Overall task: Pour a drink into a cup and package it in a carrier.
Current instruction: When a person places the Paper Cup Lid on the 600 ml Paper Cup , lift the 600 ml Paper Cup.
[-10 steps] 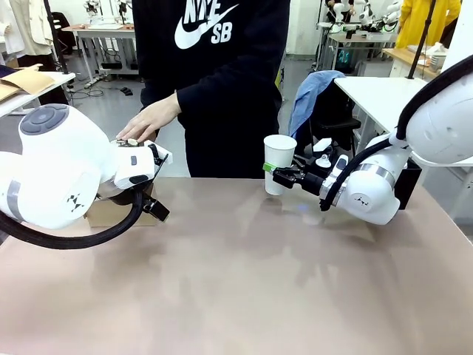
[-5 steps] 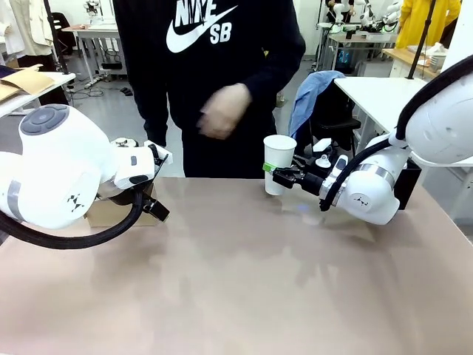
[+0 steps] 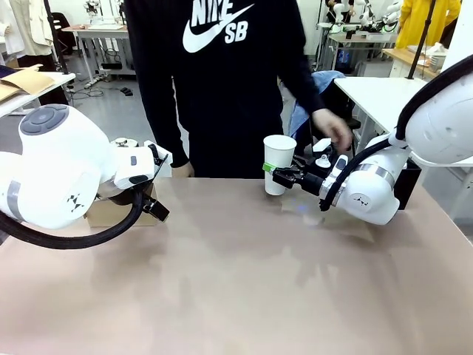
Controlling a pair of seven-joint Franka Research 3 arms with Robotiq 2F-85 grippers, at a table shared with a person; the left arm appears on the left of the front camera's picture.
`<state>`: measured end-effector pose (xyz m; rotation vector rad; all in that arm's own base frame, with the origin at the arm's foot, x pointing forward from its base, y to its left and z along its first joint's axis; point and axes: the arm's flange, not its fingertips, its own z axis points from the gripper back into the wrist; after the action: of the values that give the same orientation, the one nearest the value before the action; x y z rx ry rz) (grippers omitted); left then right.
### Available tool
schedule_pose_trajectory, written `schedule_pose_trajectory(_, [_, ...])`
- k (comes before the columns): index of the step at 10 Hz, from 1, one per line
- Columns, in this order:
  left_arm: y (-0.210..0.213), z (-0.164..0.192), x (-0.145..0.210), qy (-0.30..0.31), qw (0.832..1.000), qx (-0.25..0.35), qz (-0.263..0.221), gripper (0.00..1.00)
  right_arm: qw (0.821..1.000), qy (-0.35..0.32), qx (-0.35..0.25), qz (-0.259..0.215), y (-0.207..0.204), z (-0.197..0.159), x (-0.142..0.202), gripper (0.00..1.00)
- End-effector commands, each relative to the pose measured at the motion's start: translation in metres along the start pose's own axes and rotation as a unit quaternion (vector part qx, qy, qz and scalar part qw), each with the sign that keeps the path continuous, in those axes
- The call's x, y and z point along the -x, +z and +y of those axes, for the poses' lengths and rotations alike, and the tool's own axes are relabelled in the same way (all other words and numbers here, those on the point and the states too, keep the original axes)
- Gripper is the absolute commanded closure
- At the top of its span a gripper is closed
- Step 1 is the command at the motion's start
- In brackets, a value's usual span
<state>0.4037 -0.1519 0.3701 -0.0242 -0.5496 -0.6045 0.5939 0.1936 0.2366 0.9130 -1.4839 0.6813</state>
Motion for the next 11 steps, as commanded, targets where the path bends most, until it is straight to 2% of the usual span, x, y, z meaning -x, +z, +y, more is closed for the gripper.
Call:
schedule_pose_trajectory(1, [0.0003, 0.0, 0.0001, 0.0, 1.0, 0.001, -0.001, 0.0, 1.0, 0.003, -0.003, -0.003, -0.0019, 0.0012, -0.0024, 0.2])
schedule_pose_trajectory(11, [0.0003, 0.0, 0.0001, 0.0, 1.0, 0.001, -0.001, 0.0, 1.0, 0.003, -0.003, -0.003, -0.0019, 0.0012, -0.0024, 0.2])
